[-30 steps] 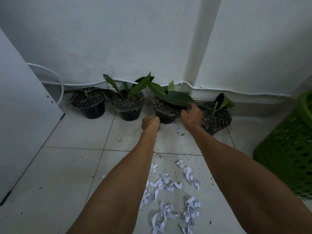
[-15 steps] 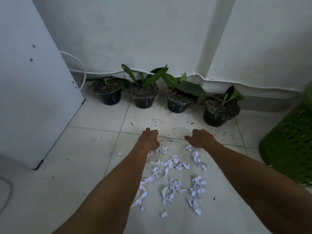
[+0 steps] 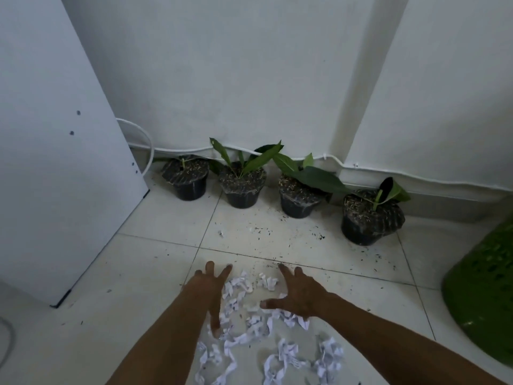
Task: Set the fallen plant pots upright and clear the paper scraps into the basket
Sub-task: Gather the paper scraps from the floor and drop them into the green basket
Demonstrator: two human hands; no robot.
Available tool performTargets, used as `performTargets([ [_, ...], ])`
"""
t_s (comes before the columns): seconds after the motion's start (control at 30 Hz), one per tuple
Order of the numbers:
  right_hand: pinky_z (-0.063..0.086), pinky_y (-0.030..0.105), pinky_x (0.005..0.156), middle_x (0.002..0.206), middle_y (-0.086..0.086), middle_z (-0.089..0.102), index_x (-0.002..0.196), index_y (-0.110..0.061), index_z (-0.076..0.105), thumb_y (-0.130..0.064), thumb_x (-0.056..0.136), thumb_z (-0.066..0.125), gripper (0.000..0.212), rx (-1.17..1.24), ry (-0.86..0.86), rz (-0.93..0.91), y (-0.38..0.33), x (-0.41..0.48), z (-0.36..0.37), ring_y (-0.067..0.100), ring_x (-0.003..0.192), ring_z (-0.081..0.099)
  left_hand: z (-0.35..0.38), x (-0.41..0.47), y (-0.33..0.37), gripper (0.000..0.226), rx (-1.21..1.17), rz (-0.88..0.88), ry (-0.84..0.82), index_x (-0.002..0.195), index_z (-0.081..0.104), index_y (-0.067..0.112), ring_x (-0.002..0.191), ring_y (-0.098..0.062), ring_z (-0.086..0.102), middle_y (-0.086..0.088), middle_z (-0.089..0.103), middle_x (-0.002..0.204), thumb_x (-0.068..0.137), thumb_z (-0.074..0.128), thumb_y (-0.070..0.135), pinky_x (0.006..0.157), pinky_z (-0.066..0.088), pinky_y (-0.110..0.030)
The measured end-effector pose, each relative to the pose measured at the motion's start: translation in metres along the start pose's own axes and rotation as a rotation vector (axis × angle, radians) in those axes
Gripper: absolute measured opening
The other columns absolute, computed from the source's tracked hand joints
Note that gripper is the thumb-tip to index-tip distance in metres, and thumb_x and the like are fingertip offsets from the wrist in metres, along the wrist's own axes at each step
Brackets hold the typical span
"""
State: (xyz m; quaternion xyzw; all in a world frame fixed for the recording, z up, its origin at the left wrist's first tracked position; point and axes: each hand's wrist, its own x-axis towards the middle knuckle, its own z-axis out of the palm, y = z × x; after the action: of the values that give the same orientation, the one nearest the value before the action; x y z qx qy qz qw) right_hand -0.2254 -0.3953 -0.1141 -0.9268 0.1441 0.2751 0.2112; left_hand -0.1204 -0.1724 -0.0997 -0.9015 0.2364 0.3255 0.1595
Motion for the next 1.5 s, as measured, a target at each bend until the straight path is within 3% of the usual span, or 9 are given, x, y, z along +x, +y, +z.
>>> performTargets([
  [0.13, 0.033, 0.045, 0.115, 0.164, 0.015, 0.007, 0.155, -0.033, -0.006, -0.093, 0.041, 0.064, 0.147, -0.044, -0.034, -0.066, -0.006, 0.013, -0.006, 0.037, 0.146, 0.028, -0.002, 0.006, 0.018, 0.143, 0.059, -0.045, 0.125, 0.158, -0.011, 0.03, 0.124, -0.039, 0.052, -0.023, 0.01, 0.155, 0.061, 0.094, 0.026, 0.096, 0.053, -0.045],
  [0.4, 0.03, 0.046, 0.118, 0.164, 0.015, -0.003, 0.155, -0.032, -0.011, -0.077, 0.044, 0.08, 0.15, -0.139, -0.098, -0.126, -0.016, 0.003, -0.002, 0.037, 0.147, 0.022, 0.002, 0.01, 0.031, 0.106, -0.082, 0.049, 0.203, 0.158, 0.004, 0.025, 0.123, -0.038, 0.055, -0.026, 0.007, 0.157, 0.083, 0.077, 0.015, 0.096, 0.051, -0.04],
  [0.57, 0.027, 0.044, 0.119, 0.164, 0.015, -0.008, 0.153, -0.034, -0.017, -0.07, 0.044, 0.086, 0.154, -0.177, -0.105, -0.156, -0.023, 0.0, -0.001, 0.037, 0.148, 0.021, 0.004, -0.001, 0.006, 0.132, -0.267, 0.11, 0.113, 0.153, 0.016, 0.034, 0.12, -0.041, 0.057, -0.017, 0.012, 0.15, 0.05, 0.099, 0.022, 0.099, 0.053, -0.047],
  [0.73, 0.042, 0.042, 0.109, 0.158, 0.015, 0.015, 0.156, -0.026, -0.003, -0.067, 0.042, 0.088, 0.152, -0.209, -0.043, -0.172, -0.033, -0.003, 0.007, 0.036, 0.136, 0.04, 0.012, -0.01, -0.005, 0.142, -0.294, 0.181, 0.004, 0.156, 0.007, 0.037, 0.136, -0.039, 0.043, -0.014, 0.012, 0.15, 0.047, 0.098, 0.04, 0.105, 0.047, -0.053],
  [0.9, 0.048, 0.042, 0.102, 0.137, 0.014, 0.038, 0.152, -0.022, 0.027, -0.058, 0.053, 0.089, 0.122, -0.198, 0.027, -0.242, -0.052, -0.009, 0.022, 0.033, 0.123, 0.051, 0.03, -0.021, -0.004, 0.141, -0.26, 0.238, 0.091, 0.155, 0.016, 0.031, 0.128, -0.036, 0.051, -0.013, 0.024, 0.144, 0.041, 0.098, 0.046, 0.105, 0.049, -0.048],
  [1.13, 0.05, 0.042, 0.095, 0.123, 0.014, 0.047, 0.14, -0.022, 0.045, -0.046, 0.068, 0.085, 0.085, -0.117, 0.093, -0.305, -0.051, -0.003, 0.027, 0.032, 0.114, 0.053, 0.04, -0.012, 0.018, 0.081, -0.477, 0.296, 0.302, 0.128, 0.056, 0.019, 0.107, -0.028, 0.06, -0.01, 0.059, 0.119, 0.058, 0.093, 0.038, 0.091, 0.05, -0.034],
  [1.27, 0.049, 0.037, 0.088, 0.114, 0.017, 0.054, 0.124, -0.018, 0.061, -0.029, 0.08, 0.075, 0.047, -0.051, 0.16, -0.373, -0.037, 0.014, 0.011, 0.035, 0.108, 0.057, 0.027, 0.001, 0.018, 0.045, -0.607, 0.279, 0.369, 0.105, 0.074, 0.012, 0.092, -0.025, 0.069, -0.008, 0.075, 0.101, 0.065, 0.09, 0.023, 0.075, 0.046, -0.022],
  [1.37, 0.041, 0.028, 0.077, 0.107, 0.019, 0.066, 0.11, -0.011, 0.07, -0.019, 0.08, 0.076, 0.031, 0.012, 0.234, -0.381, -0.024, 0.015, 0.001, 0.034, 0.101, 0.061, 0.02, 0.006, 0.019, 0.028, -0.661, 0.233, 0.4, 0.096, 0.08, 0.008, 0.084, -0.023, 0.071, -0.012, 0.078, 0.09, 0.069, 0.085, 0.013, 0.07, 0.047, -0.019],
  [1.5, 0.046, 0.025, 0.084, 0.11, 0.018, 0.071, 0.107, -0.005, 0.073, -0.016, 0.08, 0.077, 0.029, 0.162, 0.299, -0.321, -0.004, -0.001, -0.007, 0.031, 0.102, 0.066, 0.011, 0.004, 0.048, 0.016, -0.71, 0.295, 0.482, 0.085, 0.083, 0.006, 0.076, -0.021, 0.073, -0.011, 0.079, 0.08, 0.069, 0.084, 0.008, 0.067, 0.048, -0.019],
])
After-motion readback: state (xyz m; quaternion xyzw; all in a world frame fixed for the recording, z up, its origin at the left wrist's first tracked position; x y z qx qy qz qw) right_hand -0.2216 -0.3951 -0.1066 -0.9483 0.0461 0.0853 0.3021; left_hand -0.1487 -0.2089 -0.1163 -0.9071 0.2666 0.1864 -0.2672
